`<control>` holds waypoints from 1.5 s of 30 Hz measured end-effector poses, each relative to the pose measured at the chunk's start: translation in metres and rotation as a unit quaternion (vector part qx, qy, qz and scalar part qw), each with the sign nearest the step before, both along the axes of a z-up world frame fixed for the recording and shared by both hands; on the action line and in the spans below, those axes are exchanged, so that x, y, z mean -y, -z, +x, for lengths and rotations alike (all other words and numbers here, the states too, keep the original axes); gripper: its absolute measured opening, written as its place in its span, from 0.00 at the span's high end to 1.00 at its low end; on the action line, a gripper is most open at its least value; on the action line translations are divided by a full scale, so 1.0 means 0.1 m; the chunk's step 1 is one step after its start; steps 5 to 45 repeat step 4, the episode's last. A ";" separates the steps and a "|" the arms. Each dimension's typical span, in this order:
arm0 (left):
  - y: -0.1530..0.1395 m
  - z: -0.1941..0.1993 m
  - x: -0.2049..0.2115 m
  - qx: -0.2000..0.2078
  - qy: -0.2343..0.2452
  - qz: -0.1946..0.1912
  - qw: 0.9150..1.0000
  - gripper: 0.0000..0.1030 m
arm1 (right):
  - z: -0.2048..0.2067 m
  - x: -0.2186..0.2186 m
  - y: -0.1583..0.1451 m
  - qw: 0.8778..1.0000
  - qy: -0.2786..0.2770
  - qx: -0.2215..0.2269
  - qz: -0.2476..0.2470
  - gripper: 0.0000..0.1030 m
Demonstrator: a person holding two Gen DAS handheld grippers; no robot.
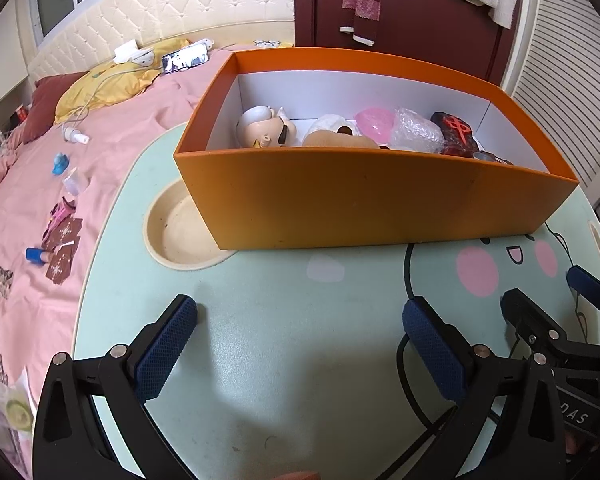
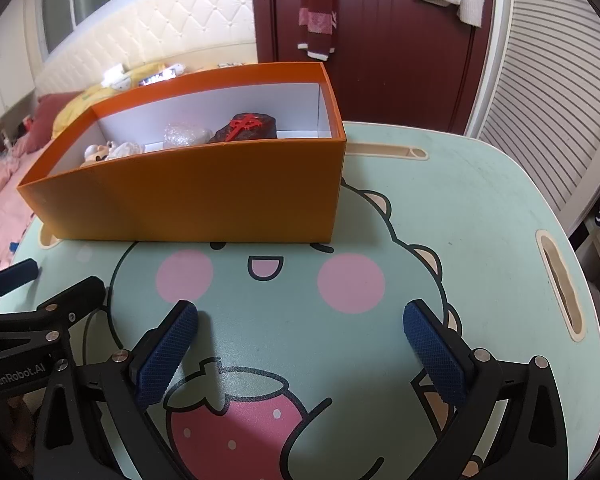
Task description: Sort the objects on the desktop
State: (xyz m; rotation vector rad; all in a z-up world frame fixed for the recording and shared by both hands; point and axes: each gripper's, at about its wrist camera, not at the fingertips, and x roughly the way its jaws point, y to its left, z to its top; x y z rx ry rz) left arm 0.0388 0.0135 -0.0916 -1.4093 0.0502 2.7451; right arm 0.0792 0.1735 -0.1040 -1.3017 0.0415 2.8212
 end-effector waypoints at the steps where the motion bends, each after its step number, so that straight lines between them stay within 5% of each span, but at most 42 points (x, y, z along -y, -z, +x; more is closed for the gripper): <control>1: 0.00 0.00 0.00 0.000 -0.001 0.000 1.000 0.00 | 0.00 0.00 0.00 1.000 0.000 0.000 0.000 0.00; 45: 0.00 -0.01 0.01 -0.002 -0.007 0.000 1.000 0.00 | 0.00 -0.01 0.00 1.000 0.000 0.000 0.000 0.00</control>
